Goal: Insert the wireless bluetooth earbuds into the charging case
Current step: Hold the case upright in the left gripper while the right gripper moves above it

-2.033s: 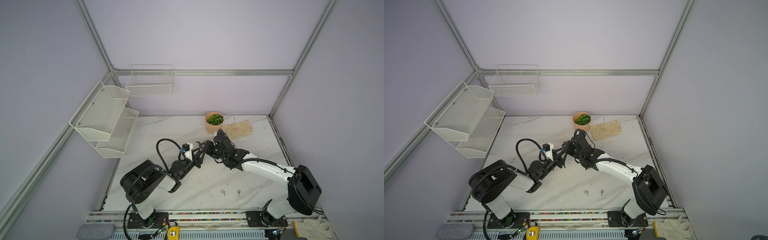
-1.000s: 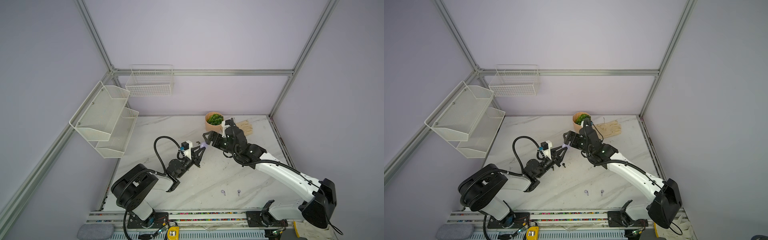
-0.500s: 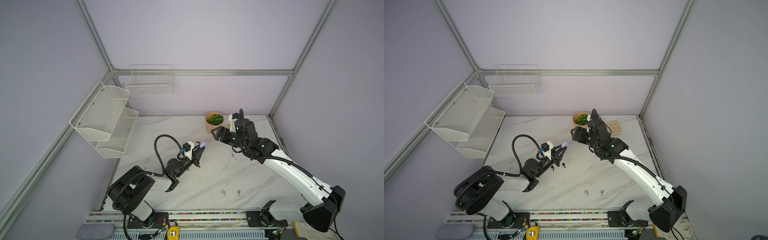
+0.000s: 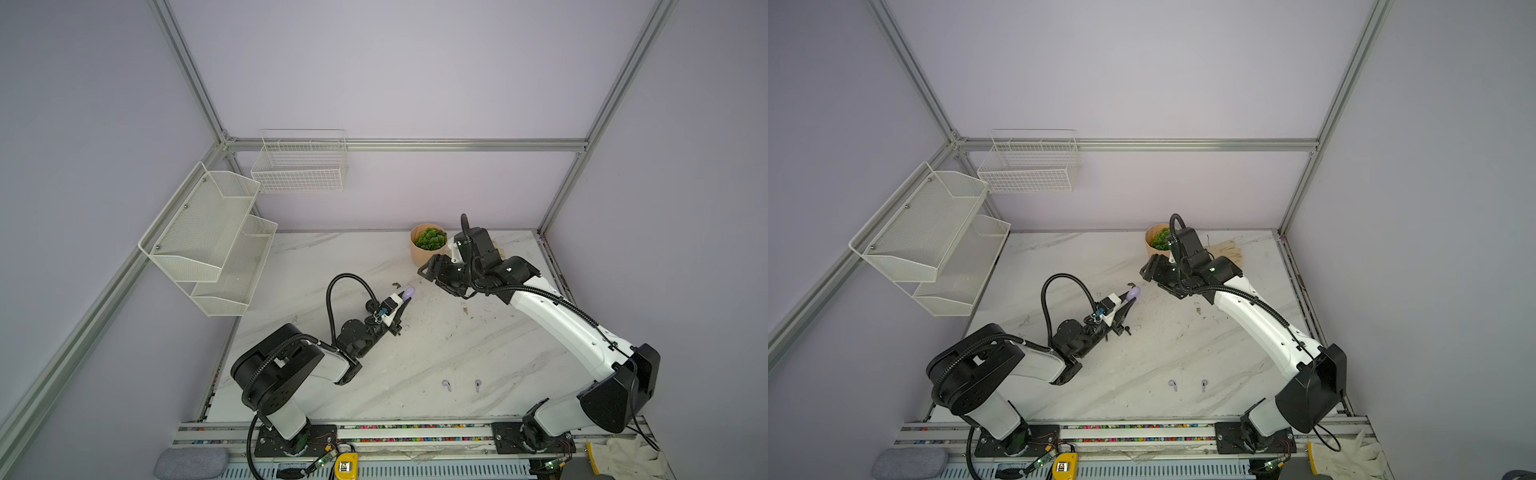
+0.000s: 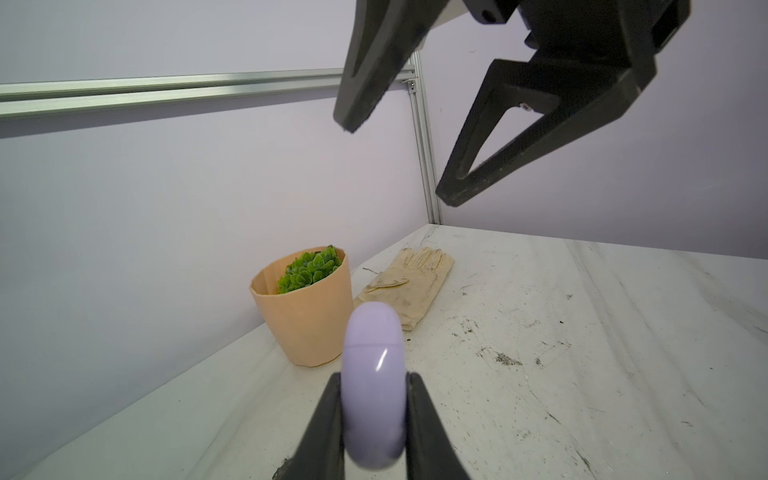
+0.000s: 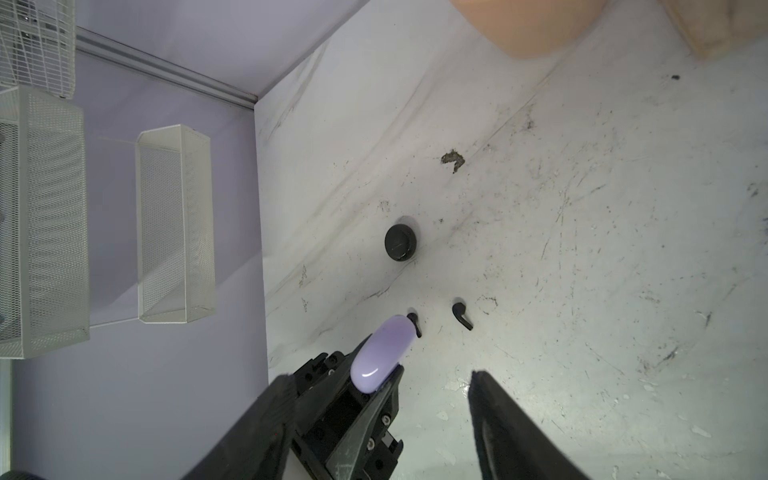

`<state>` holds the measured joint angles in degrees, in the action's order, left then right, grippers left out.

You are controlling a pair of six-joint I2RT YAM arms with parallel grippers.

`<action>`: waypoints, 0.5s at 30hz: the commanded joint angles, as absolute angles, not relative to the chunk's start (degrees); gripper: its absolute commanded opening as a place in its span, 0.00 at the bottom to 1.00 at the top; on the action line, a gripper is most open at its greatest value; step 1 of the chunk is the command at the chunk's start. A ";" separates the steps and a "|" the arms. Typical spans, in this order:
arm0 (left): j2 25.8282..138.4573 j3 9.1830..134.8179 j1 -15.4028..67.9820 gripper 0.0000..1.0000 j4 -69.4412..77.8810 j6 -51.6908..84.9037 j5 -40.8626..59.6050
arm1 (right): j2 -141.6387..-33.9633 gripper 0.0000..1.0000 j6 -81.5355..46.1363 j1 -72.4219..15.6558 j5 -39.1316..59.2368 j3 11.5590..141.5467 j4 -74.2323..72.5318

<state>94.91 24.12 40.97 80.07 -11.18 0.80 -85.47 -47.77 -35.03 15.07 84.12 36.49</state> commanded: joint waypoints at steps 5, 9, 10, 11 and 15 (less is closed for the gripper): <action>91.41 28.04 41.40 0.00 86.05 -19.35 -0.19 | -88.49 0.68 -49.73 -34.98 20.96 87.49 38.53; 91.06 27.99 41.37 0.00 86.04 -20.62 0.51 | -90.52 0.68 -49.79 -34.98 21.27 88.91 40.25; 90.99 27.93 41.40 0.00 86.08 -20.91 0.95 | -90.97 0.68 -49.51 -34.98 21.19 89.32 40.94; 90.98 27.86 41.40 0.00 86.06 -21.29 1.39 | -91.30 0.68 -49.08 -34.98 21.17 89.70 41.29; 90.46 27.45 41.40 0.00 86.04 -18.32 0.89 | -92.04 0.69 -44.24 -34.98 21.66 90.85 40.37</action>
